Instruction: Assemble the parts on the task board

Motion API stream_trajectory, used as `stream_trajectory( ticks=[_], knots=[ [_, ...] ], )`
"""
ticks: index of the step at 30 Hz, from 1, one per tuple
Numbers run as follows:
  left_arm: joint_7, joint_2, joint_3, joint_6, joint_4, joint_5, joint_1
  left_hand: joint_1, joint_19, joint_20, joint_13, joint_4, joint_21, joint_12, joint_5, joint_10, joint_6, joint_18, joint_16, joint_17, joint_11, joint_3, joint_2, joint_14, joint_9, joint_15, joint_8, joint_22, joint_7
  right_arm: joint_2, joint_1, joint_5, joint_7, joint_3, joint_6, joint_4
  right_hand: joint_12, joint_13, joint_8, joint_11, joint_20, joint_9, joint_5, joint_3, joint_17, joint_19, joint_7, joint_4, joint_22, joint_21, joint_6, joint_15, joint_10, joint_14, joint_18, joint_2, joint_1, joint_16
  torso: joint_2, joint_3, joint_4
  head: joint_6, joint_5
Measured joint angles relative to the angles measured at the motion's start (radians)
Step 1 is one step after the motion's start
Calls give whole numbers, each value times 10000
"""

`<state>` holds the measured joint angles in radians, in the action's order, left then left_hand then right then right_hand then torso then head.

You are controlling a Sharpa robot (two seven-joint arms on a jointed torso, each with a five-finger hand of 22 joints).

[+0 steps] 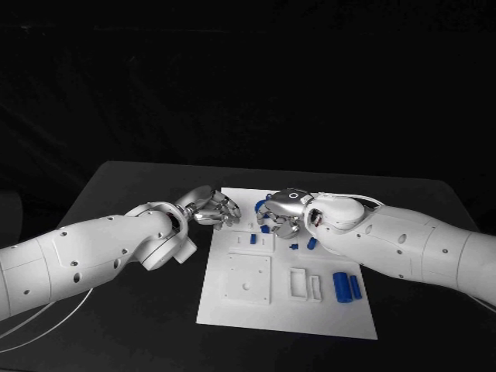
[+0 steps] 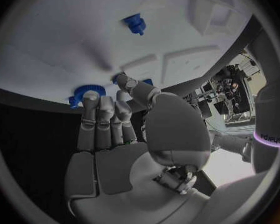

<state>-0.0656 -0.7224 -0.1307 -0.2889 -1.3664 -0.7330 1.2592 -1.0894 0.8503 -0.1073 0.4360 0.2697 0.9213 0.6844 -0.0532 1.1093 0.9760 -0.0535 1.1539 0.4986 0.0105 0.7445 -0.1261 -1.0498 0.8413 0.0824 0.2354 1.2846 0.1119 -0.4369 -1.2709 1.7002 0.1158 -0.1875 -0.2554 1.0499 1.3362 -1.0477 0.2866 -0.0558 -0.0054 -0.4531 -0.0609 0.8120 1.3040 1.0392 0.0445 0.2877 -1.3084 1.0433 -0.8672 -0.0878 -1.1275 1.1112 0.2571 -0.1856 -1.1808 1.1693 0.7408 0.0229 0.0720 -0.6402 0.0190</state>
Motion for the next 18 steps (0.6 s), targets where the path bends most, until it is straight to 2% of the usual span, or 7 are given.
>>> stream_trajectory(
  ticks=[5,18],
  knots=[
    [11,-4,0,6,-12,3,0,0,0,0,0,0,0,0,0,0,0,0,0,0,0,0,0,0,0,0,0,-1,0,-19,-50,136,17,-58,83,15,81,-85,0,-35,32,51,28,248,-1,-35,-204,-45,0,103,106,75,36,-75,5,-41,-41,119,1,0,-9,-39,24],
    [49,-14,0,27,-34,8,27,0,0,1,2,-21,0,-37,0,0,1,0,0,9,0,-21,0,1,1,-1,0,-2,-3,24,-101,302,134,-134,122,-3,316,-453,35,-35,52,62,67,612,-24,-196,-315,-59,2,252,150,98,36,-313,0,-40,-40,292,5,1,-9,-103,77]
  ],
)
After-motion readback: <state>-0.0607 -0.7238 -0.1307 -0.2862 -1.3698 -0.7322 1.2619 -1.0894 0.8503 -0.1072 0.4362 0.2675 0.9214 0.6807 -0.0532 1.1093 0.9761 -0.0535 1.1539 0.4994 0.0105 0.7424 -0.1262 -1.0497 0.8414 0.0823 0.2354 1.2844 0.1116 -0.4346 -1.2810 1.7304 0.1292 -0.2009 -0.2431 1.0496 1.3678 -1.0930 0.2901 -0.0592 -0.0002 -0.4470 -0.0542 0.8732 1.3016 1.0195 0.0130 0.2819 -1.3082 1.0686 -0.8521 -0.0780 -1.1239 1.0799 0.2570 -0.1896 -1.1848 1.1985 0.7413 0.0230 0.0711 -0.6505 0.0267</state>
